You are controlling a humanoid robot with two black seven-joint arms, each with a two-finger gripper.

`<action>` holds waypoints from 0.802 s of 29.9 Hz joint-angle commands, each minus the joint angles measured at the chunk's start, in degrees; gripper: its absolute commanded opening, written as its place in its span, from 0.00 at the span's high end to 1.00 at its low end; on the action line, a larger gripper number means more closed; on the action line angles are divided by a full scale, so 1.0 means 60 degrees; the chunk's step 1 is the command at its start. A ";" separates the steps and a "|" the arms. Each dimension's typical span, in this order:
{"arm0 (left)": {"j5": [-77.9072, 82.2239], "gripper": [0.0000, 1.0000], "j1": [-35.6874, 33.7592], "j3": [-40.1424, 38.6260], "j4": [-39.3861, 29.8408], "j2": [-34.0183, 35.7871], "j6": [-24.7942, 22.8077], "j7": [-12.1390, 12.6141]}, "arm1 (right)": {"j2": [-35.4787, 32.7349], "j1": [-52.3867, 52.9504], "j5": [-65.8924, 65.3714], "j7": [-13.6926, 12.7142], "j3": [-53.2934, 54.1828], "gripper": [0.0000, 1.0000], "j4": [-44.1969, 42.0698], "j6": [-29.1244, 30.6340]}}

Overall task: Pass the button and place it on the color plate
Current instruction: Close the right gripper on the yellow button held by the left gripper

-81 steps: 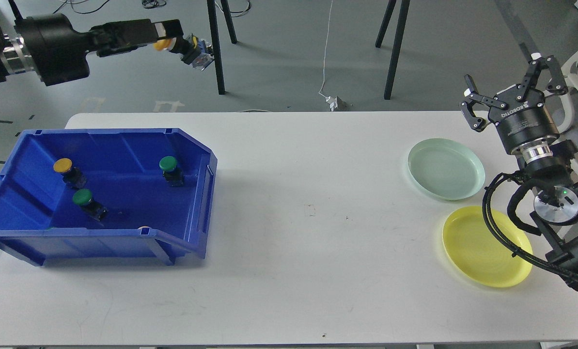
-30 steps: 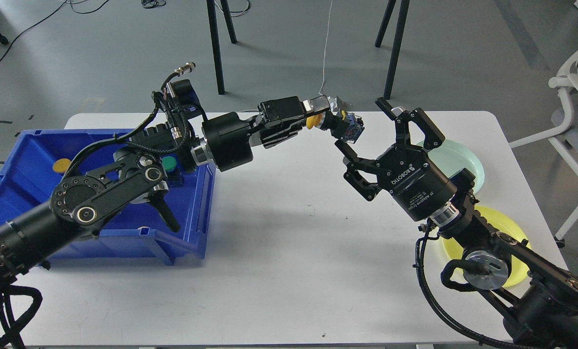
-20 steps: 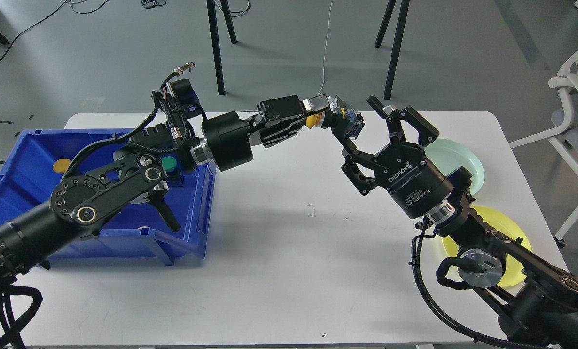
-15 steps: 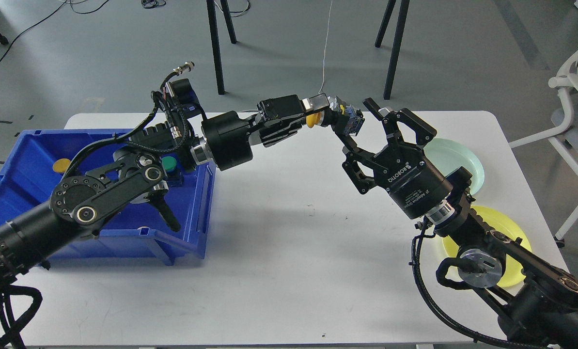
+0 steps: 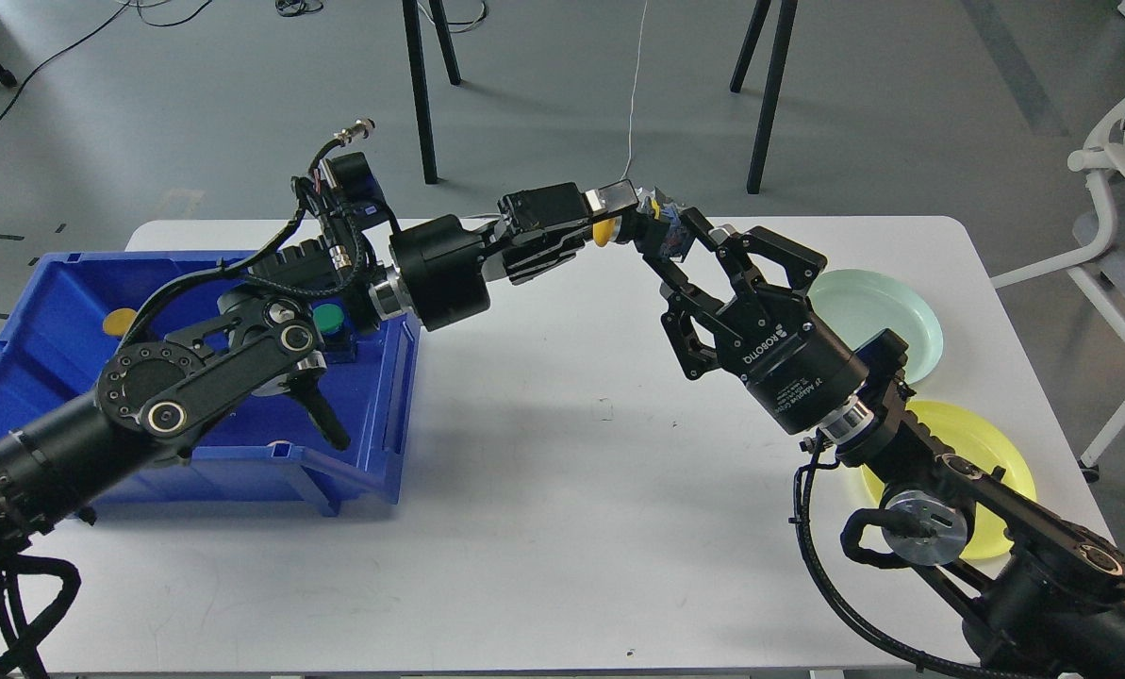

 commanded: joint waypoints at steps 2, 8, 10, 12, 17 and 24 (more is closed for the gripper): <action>-0.0003 0.90 -0.0001 0.0000 -0.0004 -0.0004 -0.0017 -0.0008 | -0.0005 -0.0007 -0.0018 -0.0005 -0.0016 0.91 0.0001 0.0003; -0.0062 0.44 -0.0001 -0.0088 -0.0004 -0.0004 -0.0017 -0.0008 | -0.0020 -0.0021 -0.0032 -0.0019 -0.0089 0.96 0.0001 0.0003; -0.0106 0.35 -0.0001 -0.0117 -0.0004 -0.0004 -0.0032 -0.0008 | -0.0020 -0.0007 -0.0018 -0.0005 -0.0119 0.96 0.0001 0.0003; -0.0164 0.27 0.0013 -0.0118 -0.0004 -0.0004 -0.0032 -0.0008 | -0.0020 -0.0021 -0.0033 -0.0019 -0.0119 0.97 0.0001 0.0003; -0.0208 0.19 0.0013 -0.0118 -0.0018 -0.0004 -0.0061 -0.0008 | -0.0005 -0.0021 -0.0018 -0.0019 -0.0134 0.98 0.0001 0.0003; -0.0413 0.17 0.0043 -0.0132 0.0011 -0.0004 -0.0032 -0.0008 | -0.0107 -0.0153 -0.0003 -0.0005 0.0027 0.98 0.0030 0.0003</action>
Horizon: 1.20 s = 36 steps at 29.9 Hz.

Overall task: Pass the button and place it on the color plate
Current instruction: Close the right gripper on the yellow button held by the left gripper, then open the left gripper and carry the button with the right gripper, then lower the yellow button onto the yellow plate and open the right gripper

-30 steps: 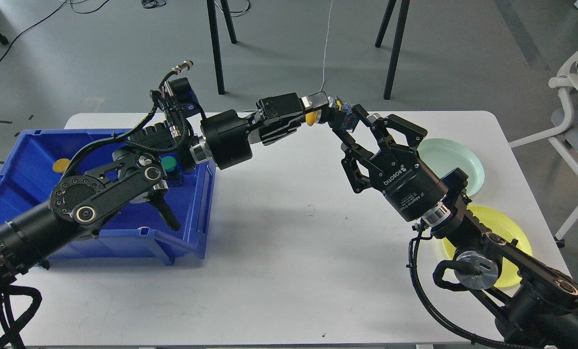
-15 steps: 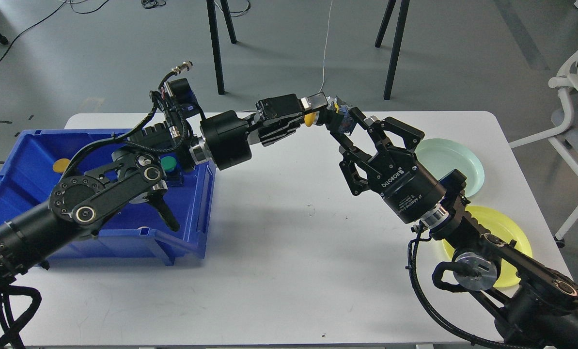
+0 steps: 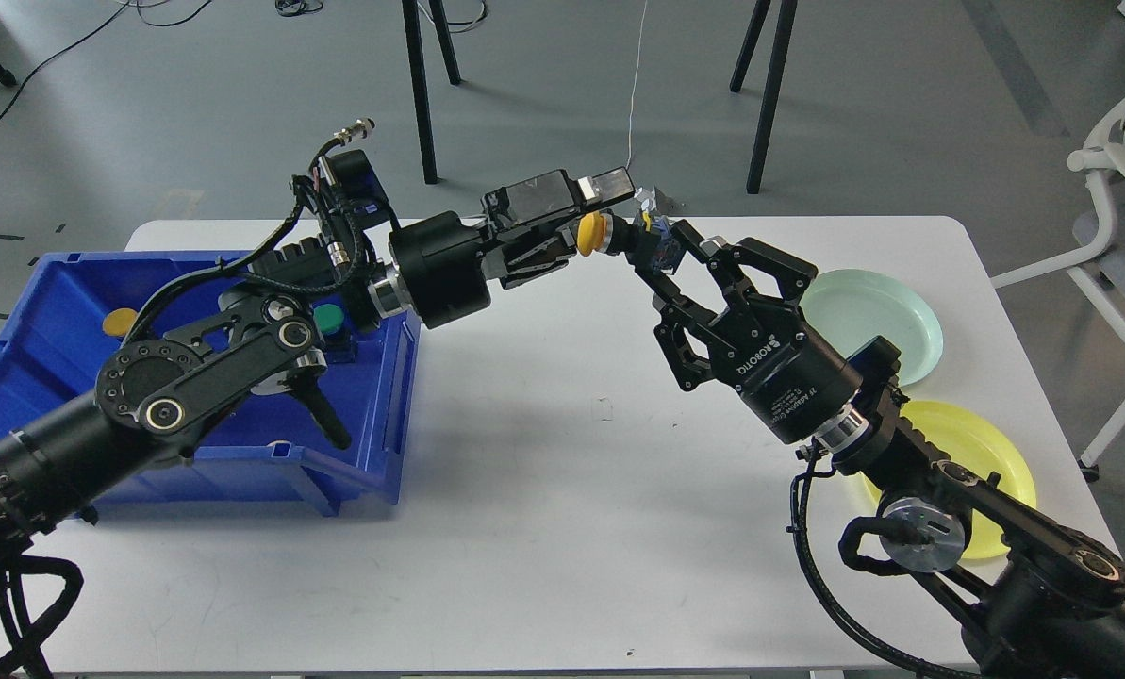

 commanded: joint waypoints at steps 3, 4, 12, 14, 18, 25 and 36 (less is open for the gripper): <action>-0.0473 0.16 0.0032 -0.0003 0.0067 0.0001 0.0039 0.0001 | -0.0374 -0.0296 0.0070 0.0017 0.0658 0.99 0.0096 0.0030; -0.0532 0.15 0.0032 -0.0003 0.0067 0.0001 0.0039 0.0001 | -0.0593 -0.0500 0.0085 0.0032 0.1037 0.99 0.0111 0.0044; -0.0562 0.14 0.0046 -0.0003 0.0096 0.0001 0.0040 0.0001 | -0.1635 -0.3033 0.0070 0.0163 0.3530 0.99 -0.0035 0.0059; -0.0562 0.14 0.0046 -0.0003 0.0111 0.0001 0.0054 0.0001 | -0.1665 -0.3853 0.0070 0.0348 0.3765 0.98 -0.0123 0.0001; -0.0561 0.14 0.0046 -0.0003 0.0111 0.0001 0.0054 0.0001 | -0.1665 -0.5275 0.0202 0.0348 0.4015 0.99 -0.0211 -0.0014; -0.0547 0.14 0.0046 -0.0003 0.0125 0.0001 0.0054 0.0001 | -0.1650 -0.6245 0.1737 0.0348 0.4044 0.99 -0.1190 0.0001; -0.0562 0.14 0.0061 -0.0003 0.0125 0.0001 0.0054 0.0001 | -0.1548 -0.6010 0.2297 0.0348 0.3869 0.94 -0.2584 -0.0496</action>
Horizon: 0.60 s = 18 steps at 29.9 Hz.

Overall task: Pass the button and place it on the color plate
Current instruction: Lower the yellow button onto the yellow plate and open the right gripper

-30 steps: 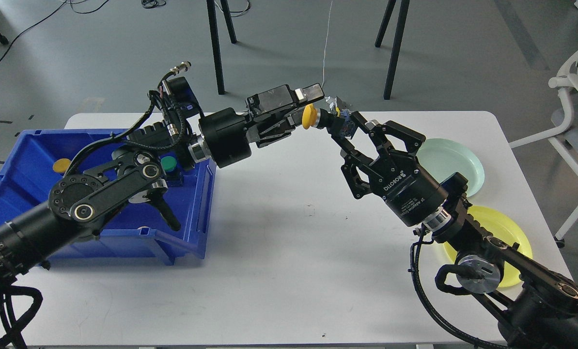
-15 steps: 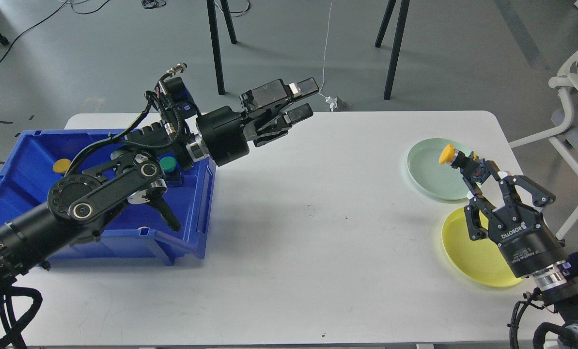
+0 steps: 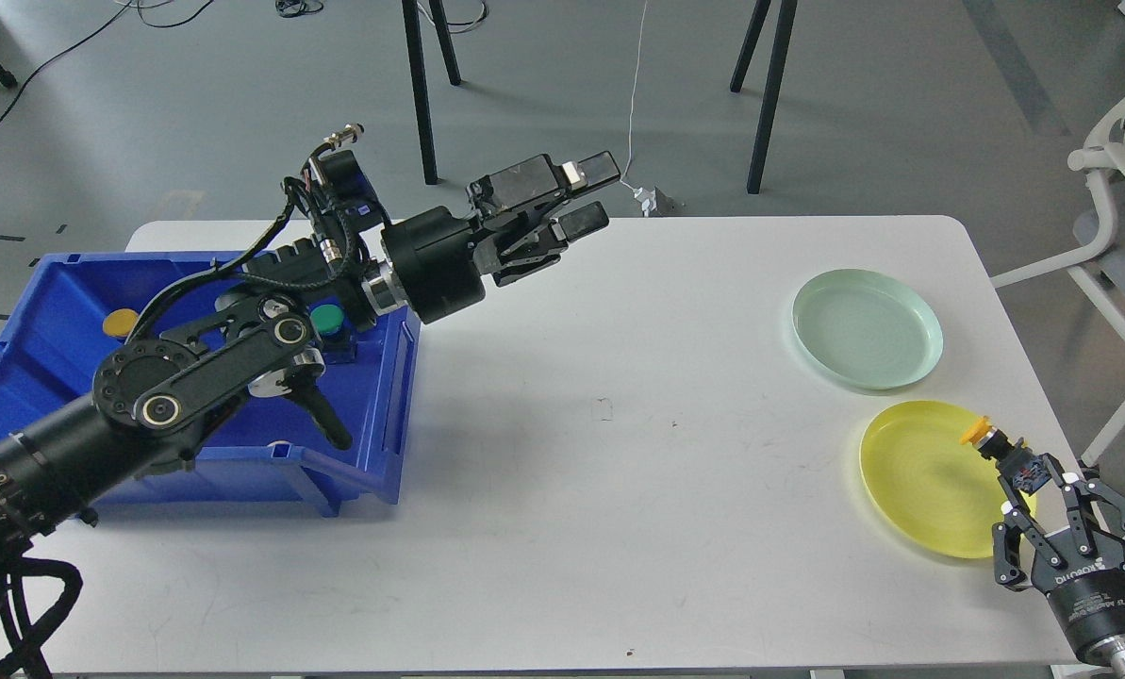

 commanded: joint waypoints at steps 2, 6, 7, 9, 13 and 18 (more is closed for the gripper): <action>-0.0007 0.14 0.0008 0.0001 0.0001 0.0000 -0.0001 0.0001 | 0.0017 0.0140 0.0004 -0.0002 -0.0178 0.91 -0.0083 -0.0483; -0.0007 0.14 0.0037 0.0001 0.0001 0.0000 -0.0001 0.0001 | 0.0017 0.0272 0.0004 -0.0002 -0.0325 0.72 -0.0069 -0.0644; -0.0007 0.14 0.0037 0.0001 0.0001 0.0000 -0.0001 0.0001 | 0.0017 0.0287 0.0004 -0.0002 -0.0325 0.70 -0.0069 -0.0644; -0.0007 0.14 0.0037 0.0001 0.0001 0.0000 -0.0001 0.0001 | 0.0017 0.0302 0.0004 -0.0002 -0.0325 0.66 -0.0040 -0.0644; -0.0007 0.13 0.0037 0.0001 0.0015 0.0000 -0.0001 0.0001 | 0.0017 0.0360 0.0004 -0.0002 -0.0530 0.60 0.0004 -0.0644; -0.0007 0.13 0.0037 0.0001 0.0015 0.0000 -0.0001 0.0001 | 0.0032 0.0434 0.0004 -0.0002 -0.0706 0.50 0.0005 -0.0630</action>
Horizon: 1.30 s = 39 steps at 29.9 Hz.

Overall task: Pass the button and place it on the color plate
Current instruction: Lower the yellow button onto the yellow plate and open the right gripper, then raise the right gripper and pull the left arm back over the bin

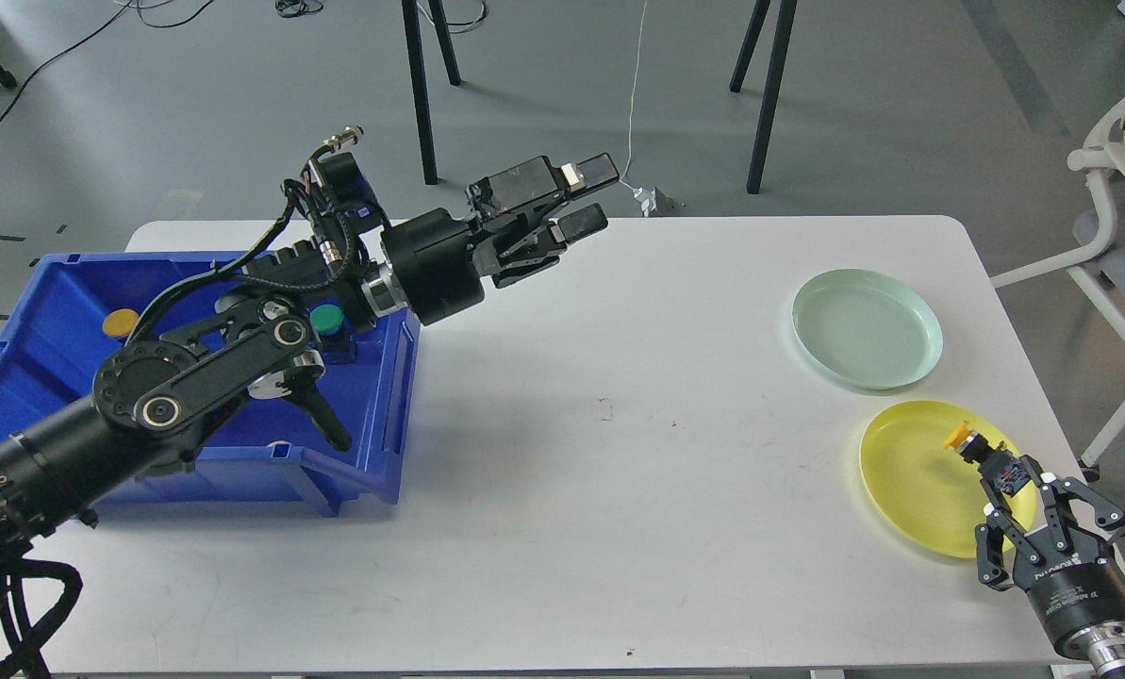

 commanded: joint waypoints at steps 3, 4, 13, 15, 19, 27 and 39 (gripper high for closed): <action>0.0001 0.13 0.0000 0.0000 0.0000 0.0000 -0.0001 0.0001 | 0.0014 0.0014 0.0000 -0.0001 -0.0050 0.46 0.0029 0.0025; 0.0001 0.13 0.0000 0.0000 0.0000 0.0000 -0.0001 0.0001 | 0.0014 0.0014 0.0000 -0.0001 -0.0050 0.45 0.0043 0.0025; -0.0760 0.06 0.0000 -0.0162 0.0000 -0.0059 -0.0001 0.0001 | 0.0029 0.0131 0.0014 -0.0001 -0.0021 0.37 0.0569 0.0040; -0.0790 0.05 0.0000 -0.0191 0.0000 -0.0059 -0.0001 0.0001 | 0.0029 0.0437 0.0014 -0.0001 -0.0021 0.31 0.0921 0.0011; -0.0820 0.05 0.0015 -0.0526 -0.0044 -0.0059 -0.0030 0.0001 | -0.0001 0.1417 0.0000 -0.0001 -0.0050 0.22 0.1624 0.0010; -0.1274 0.05 0.1243 -0.2532 -0.0190 0.0847 -0.0482 0.0001 | 0.0043 0.4917 -0.0103 -0.0001 -0.0109 0.08 0.1904 -0.0004; -0.1099 0.05 0.0632 -0.2653 -0.2241 0.5827 -0.0938 0.0001 | 0.0659 0.6328 -0.0118 -0.0001 -0.1222 0.06 0.0879 -0.0004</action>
